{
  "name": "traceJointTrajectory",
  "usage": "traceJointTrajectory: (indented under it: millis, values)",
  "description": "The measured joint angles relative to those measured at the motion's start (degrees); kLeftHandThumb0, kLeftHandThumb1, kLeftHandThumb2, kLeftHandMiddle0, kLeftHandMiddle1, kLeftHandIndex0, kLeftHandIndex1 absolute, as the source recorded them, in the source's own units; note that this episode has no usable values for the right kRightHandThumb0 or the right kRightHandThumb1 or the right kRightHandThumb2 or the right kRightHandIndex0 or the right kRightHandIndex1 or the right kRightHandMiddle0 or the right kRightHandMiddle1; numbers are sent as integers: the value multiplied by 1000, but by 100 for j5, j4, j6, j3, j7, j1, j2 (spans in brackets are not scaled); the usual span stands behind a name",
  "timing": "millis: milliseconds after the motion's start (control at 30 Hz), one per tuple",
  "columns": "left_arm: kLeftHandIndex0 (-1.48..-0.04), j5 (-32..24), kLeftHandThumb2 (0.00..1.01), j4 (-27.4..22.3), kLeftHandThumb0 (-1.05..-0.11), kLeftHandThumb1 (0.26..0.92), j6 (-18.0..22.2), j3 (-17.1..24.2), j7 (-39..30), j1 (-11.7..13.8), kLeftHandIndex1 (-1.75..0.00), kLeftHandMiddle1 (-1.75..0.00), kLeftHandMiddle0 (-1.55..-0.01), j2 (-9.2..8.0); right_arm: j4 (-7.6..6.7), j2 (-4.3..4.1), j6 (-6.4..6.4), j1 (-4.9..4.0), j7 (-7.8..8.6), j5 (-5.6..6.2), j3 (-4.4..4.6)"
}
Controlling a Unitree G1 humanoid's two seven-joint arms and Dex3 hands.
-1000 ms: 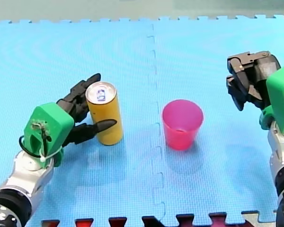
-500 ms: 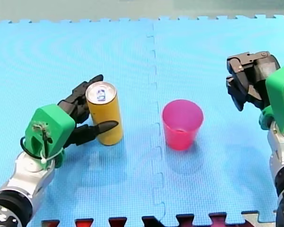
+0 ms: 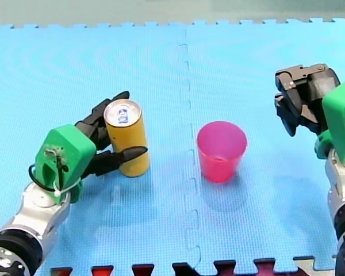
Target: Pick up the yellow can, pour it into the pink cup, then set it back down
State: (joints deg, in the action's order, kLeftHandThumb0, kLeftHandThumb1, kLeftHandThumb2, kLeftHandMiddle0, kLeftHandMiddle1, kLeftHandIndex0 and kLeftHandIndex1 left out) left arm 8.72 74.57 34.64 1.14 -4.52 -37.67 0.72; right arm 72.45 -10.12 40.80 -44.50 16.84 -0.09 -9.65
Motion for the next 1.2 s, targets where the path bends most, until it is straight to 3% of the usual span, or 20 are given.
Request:
traceJointTrajectory:
  millis: [633,700,733,800,900,1067,1200]
  values:
    - [-277,87,2,12,-882,698,5,-60,53,-3,-2,-6,-353,-37,-50,-9,56,59,-185,-92,105]
    - [-321,99,7,12,-873,711,9,-63,104,-3,-20,-54,-463,-35,-55,-10,58,67,-185,-92,108]
    - [-379,118,9,11,-861,727,17,-66,188,-2,-31,-70,-537,-32,-59,-12,59,69,-185,-92,110]
    - [-669,174,6,9,-707,777,50,-85,452,-1,-45,-80,-762,-21,-64,-15,64,71,-182,-92,114]
    - [-850,334,5,8,-537,797,73,-164,962,4,-47,-91,-931,2,-70,-19,66,72,-170,-92,121]
    - [-1107,510,3,15,-466,817,68,-278,1562,10,-66,-120,-1191,21,-73,-23,69,73,-175,-104,138]
    - [-1153,581,2,24,-460,820,72,-329,1717,10,-54,-118,-1247,15,-73,-23,69,73,-175,-105,140]
